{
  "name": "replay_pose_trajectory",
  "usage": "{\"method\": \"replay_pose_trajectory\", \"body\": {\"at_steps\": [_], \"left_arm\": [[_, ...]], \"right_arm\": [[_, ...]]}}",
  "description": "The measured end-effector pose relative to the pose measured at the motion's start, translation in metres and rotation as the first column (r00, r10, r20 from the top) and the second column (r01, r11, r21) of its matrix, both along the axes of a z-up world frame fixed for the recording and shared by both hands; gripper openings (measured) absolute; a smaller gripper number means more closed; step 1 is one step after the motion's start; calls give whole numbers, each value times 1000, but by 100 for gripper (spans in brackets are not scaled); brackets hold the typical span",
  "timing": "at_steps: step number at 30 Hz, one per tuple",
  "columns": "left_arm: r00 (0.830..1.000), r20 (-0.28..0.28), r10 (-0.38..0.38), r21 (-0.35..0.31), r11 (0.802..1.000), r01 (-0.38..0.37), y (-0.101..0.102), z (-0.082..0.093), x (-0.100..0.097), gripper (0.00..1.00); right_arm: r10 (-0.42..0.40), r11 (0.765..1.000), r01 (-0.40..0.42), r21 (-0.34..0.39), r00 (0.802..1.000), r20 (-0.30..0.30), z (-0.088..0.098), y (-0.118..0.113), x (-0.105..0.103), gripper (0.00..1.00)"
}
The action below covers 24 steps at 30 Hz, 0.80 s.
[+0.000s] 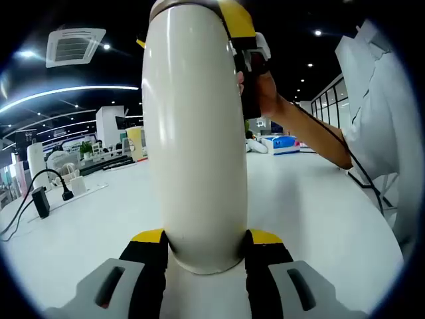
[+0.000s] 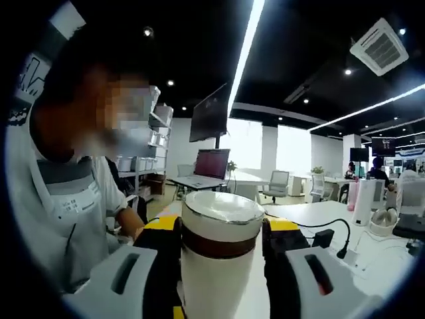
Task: Grasp the water cup twist off the cup lid place the cup lid on the table
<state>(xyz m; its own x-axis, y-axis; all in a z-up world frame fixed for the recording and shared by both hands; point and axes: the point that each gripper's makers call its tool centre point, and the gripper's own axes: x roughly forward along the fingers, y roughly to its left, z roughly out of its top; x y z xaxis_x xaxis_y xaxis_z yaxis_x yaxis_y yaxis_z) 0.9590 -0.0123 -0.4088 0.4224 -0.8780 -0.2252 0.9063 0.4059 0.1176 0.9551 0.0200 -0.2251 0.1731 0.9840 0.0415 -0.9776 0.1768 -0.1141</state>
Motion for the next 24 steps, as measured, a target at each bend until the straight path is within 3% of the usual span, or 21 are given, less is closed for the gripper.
{"method": "replay_pose_trajectory", "body": {"at_steps": [4,8,11,15,17,19,24], "left_arm": [[1000,6,-1,3,1000,1,0,0,-2,47],[1000,6,-1,3,1000,1,0,1,-4,47],[1000,8,0,4,1000,0,-1,1,-6,47],[1000,8,0,4,1000,0,0,1,-6,47],[1000,9,0,4,1000,0,0,1,-6,47],[1000,9,1,4,1000,-1,1,1,-5,47],[1000,8,1,4,1000,-1,2,2,-5,47]], "right_arm": [[-74,997,74,-26,997,-4,-2,-2,-1,57],[-176,984,176,-7,984,2,8,-4,-5,66],[-268,963,268,-38,963,4,11,-8,-4,71],[-395,918,391,-71,917,-57,10,-8,-5,86],[-482,876,478,-62,873,-75,11,-9,-4,87],[-552,834,552,-25,832,-47,15,-9,-3,86],[-756,654,756,36,652,58,24,-19,0,82]]}}
